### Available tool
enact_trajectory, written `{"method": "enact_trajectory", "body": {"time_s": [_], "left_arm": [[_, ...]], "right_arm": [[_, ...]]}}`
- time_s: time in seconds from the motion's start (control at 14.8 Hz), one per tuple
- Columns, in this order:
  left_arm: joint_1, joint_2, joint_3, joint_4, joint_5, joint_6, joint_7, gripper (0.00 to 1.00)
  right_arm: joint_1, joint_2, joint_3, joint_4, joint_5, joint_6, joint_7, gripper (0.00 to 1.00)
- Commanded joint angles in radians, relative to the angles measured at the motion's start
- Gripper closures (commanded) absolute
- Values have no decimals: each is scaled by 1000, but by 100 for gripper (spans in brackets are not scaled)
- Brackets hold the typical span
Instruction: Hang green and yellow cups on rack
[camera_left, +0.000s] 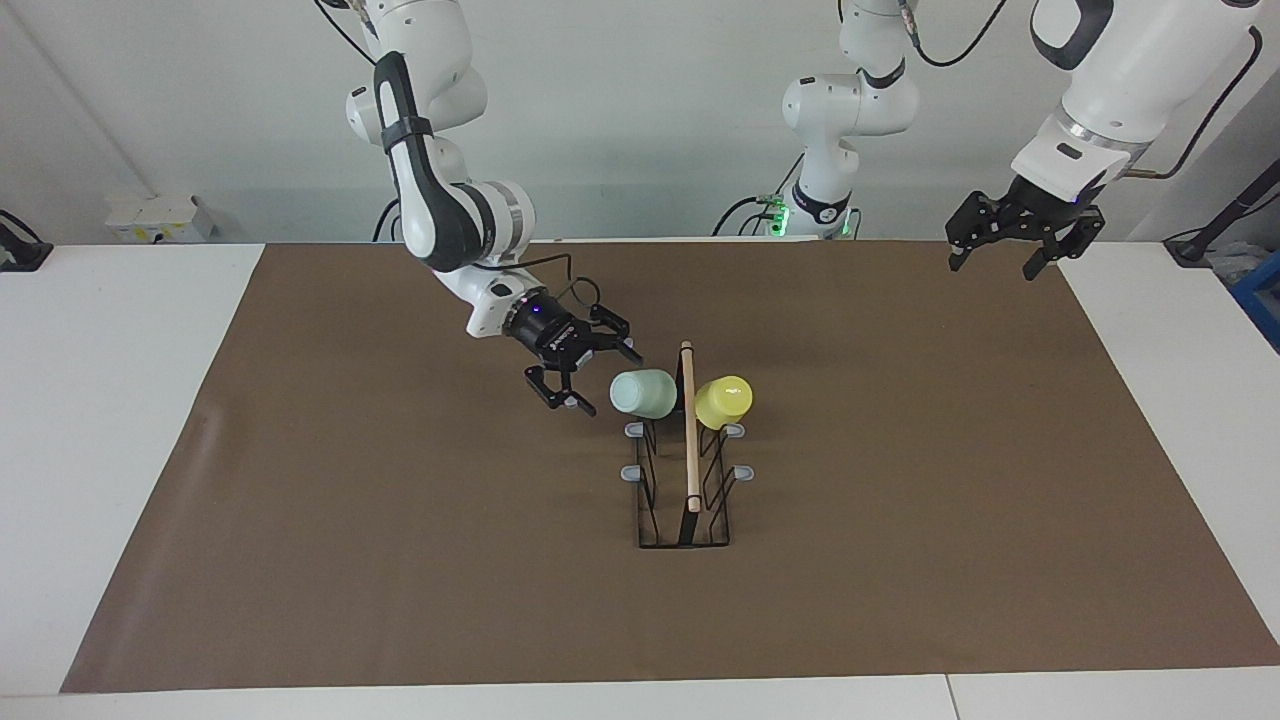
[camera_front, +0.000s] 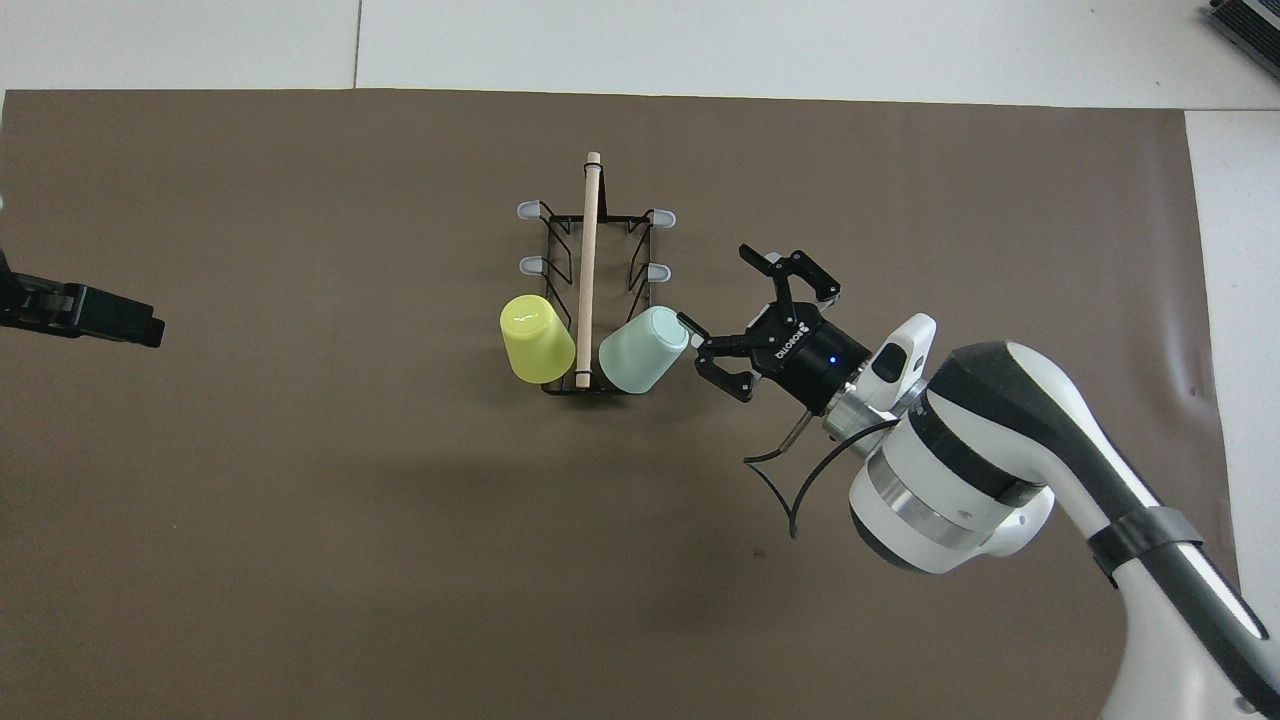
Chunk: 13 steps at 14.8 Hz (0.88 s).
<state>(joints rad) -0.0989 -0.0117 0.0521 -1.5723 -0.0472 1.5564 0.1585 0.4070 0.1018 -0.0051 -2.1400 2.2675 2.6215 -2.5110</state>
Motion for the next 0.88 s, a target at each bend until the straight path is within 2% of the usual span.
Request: {"method": "enact_trajectory", "body": {"time_s": [0.0, 0.41, 0.81], "left_arm": [[1, -27, 0, -32, -13, 11, -8, 0], [1, -27, 0, -32, -11, 11, -8, 0], [1, -27, 0, -32, -13, 11, -8, 0]], "right_arm": [[-71, 10, 5, 21, -219, 49, 29, 0], [-227, 55, -3, 41, -921, 54, 274, 0], [-336, 56, -13, 45, -1389, 42, 536, 0]]}}
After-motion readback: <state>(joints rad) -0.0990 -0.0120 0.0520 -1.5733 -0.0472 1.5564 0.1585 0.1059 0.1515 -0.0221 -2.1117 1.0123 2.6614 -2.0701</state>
